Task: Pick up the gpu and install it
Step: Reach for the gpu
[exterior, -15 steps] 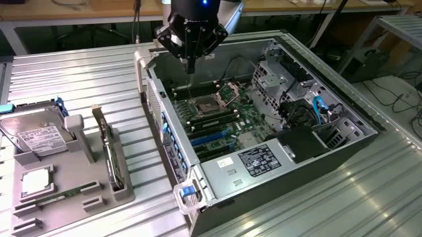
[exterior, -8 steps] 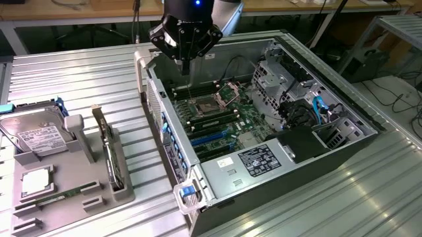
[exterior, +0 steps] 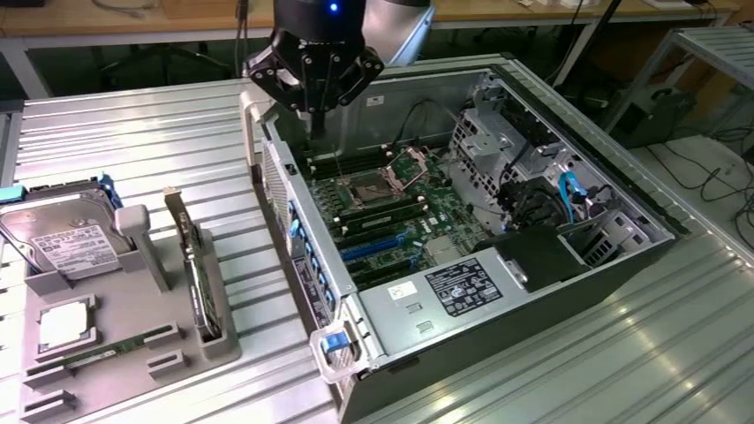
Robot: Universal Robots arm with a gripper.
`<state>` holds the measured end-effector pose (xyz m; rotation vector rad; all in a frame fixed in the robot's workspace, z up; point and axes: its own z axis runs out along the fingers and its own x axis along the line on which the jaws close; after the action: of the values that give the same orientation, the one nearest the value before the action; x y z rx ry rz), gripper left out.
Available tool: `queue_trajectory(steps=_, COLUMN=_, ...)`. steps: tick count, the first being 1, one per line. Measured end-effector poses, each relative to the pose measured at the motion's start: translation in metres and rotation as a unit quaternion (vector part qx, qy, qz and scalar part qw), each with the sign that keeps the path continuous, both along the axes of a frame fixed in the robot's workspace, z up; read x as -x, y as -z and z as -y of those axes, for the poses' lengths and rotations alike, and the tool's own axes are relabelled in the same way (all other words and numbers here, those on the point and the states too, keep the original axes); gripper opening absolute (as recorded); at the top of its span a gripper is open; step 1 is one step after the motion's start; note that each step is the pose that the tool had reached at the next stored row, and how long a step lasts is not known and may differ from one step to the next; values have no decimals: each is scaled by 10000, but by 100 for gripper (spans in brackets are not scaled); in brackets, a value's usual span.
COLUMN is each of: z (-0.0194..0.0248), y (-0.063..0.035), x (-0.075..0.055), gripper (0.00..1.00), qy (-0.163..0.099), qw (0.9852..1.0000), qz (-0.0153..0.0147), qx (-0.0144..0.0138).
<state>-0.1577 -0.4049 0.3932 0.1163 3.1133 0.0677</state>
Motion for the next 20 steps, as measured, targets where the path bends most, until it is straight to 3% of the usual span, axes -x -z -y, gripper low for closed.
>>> queue_trajectory(steps=7, z=62, y=1, x=84, gripper=11, qy=-62, qw=10000, qz=0, qx=0)
queue_trajectory(steps=12, z=167, y=1, x=147, gripper=11, qy=-216, qw=9998, qz=0, qx=0)
queue_trajectory(steps=20, z=226, y=3, x=227, gripper=11, qy=-363, qw=9993, qz=0, qx=0)
